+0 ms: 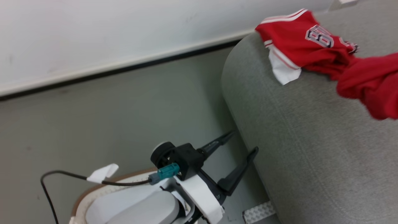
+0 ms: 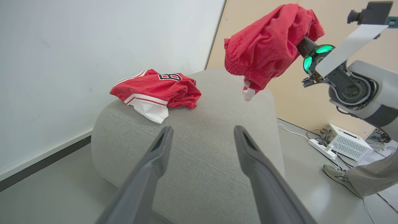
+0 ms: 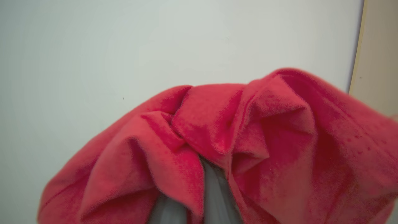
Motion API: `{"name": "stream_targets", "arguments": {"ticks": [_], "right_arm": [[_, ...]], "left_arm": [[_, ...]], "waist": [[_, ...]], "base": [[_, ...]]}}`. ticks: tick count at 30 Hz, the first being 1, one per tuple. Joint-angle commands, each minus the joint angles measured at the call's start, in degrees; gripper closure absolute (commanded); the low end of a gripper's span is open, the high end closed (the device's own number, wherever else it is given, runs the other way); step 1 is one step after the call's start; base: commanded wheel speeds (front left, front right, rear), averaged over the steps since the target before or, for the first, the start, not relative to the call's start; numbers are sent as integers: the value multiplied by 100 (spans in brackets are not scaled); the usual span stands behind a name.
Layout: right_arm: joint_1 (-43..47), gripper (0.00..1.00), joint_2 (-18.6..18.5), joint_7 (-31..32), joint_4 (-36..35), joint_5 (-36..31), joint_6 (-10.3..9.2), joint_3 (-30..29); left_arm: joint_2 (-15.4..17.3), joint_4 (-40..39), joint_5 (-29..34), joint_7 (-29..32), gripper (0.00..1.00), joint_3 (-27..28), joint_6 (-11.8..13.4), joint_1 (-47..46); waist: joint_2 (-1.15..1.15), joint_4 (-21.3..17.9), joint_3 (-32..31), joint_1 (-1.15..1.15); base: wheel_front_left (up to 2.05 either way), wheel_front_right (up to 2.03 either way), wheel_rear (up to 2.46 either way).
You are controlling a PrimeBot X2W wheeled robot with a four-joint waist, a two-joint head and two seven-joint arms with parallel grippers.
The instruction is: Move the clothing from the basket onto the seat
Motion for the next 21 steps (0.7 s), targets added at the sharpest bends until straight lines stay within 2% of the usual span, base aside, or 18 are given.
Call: {"name": "stream_targets", "arguments": {"ticks": [1, 7, 12, 17, 21], "right_arm": [[-356, 100, -114, 48, 196, -34, -13, -96], [-1260, 100, -520, 209, 1181, -122, -14, -367], [-2052, 100, -922, 377, 2131, -209, -14, -279], [-2548, 100, -1276, 573, 2932, -361, -14, 197], [-2722, 100, -1426, 983, 3619, -346, -14, 620]], "left_arm": [[88, -46, 89, 62, 0, 37, 5, -131], [171, -207, 126, 242, 0, 77, -23, -409], [276, -307, 176, 364, 0, 164, 28, -617], [337, -387, 219, 402, 0, 228, 84, -740], [299, -384, 219, 358, 0, 225, 108, -731]], "waist": [[0, 286, 600, 0], [0, 450, 1215, 0], [0, 630, 1679, 0], [0, 812, 2025, 0], [0, 917, 2149, 0]], "base": [[0, 0, 0], [0, 0, 0], [0, 0, 0], [0, 0, 0], [0, 0, 0]]}}
